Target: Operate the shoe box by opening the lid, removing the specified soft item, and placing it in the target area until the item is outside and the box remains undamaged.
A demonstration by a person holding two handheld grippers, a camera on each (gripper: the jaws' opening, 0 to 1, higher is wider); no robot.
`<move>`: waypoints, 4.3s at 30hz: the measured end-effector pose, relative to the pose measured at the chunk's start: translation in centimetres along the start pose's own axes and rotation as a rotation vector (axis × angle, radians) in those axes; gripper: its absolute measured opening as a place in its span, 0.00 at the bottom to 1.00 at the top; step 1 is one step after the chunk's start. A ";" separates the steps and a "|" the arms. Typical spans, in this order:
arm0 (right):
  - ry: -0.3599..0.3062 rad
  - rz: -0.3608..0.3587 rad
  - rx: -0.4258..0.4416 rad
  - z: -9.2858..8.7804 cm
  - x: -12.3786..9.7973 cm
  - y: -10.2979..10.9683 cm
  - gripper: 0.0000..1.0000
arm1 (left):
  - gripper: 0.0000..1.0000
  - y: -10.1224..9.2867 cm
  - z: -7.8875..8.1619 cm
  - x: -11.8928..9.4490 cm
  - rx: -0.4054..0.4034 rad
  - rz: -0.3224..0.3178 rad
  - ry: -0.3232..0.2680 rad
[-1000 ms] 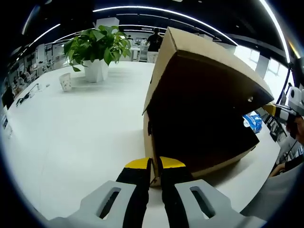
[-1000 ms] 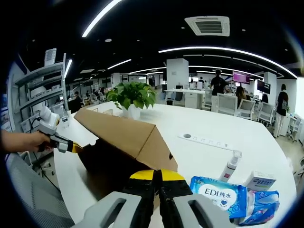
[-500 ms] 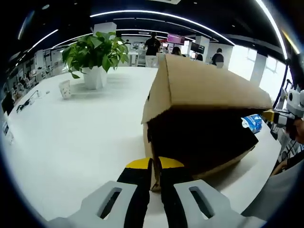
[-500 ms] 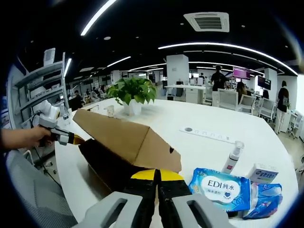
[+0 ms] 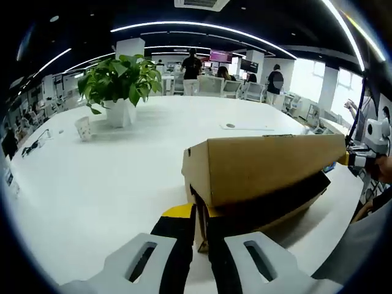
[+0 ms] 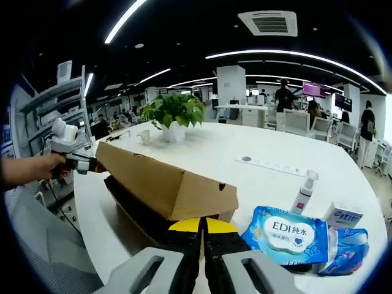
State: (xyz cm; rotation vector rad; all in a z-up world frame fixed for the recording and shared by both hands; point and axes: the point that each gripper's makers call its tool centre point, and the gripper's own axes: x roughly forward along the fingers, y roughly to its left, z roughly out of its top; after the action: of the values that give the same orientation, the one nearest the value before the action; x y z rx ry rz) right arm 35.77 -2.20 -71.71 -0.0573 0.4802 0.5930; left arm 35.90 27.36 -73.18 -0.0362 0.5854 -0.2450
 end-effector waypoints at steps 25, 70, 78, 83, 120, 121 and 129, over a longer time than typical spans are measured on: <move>0.048 0.091 -0.031 -2.7 -0.7 1.3 0.02 | 0.09 -0.5 -2.2 -0.7 0.095 -0.034 0.087; 0.093 0.173 -0.113 -3.7 -0.3 3.3 0.19 | 0.19 0.3 -2.5 0.3 0.181 -0.088 0.116; 0.085 0.168 -0.112 -3.3 0.5 3.7 0.20 | 0.23 -0.2 -1.8 0.4 0.260 -0.152 0.113; 0.094 0.159 -0.111 -3.4 0.9 3.7 0.21 | 0.30 -0.6 -1.2 1.0 0.276 -0.195 0.079; 0.132 0.143 -0.196 -3.5 3.5 1.3 0.21 | 0.27 -0.9 -1.2 3.5 0.254 -0.178 0.094; 0.134 0.144 -0.199 -3.4 3.6 1.2 0.21 | 0.27 -0.9 -1.2 3.5 0.253 -0.177 0.094; 0.143 0.148 -0.216 -3.1 4.4 0.3 0.22 | 0.26 -1.0 -0.9 4.1 0.229 -0.160 0.095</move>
State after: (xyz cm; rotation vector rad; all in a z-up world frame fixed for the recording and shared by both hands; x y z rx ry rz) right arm 37.50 -0.24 -76.39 -0.2728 0.5613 0.7879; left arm 38.47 25.46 -76.09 0.1511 0.6464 -0.4703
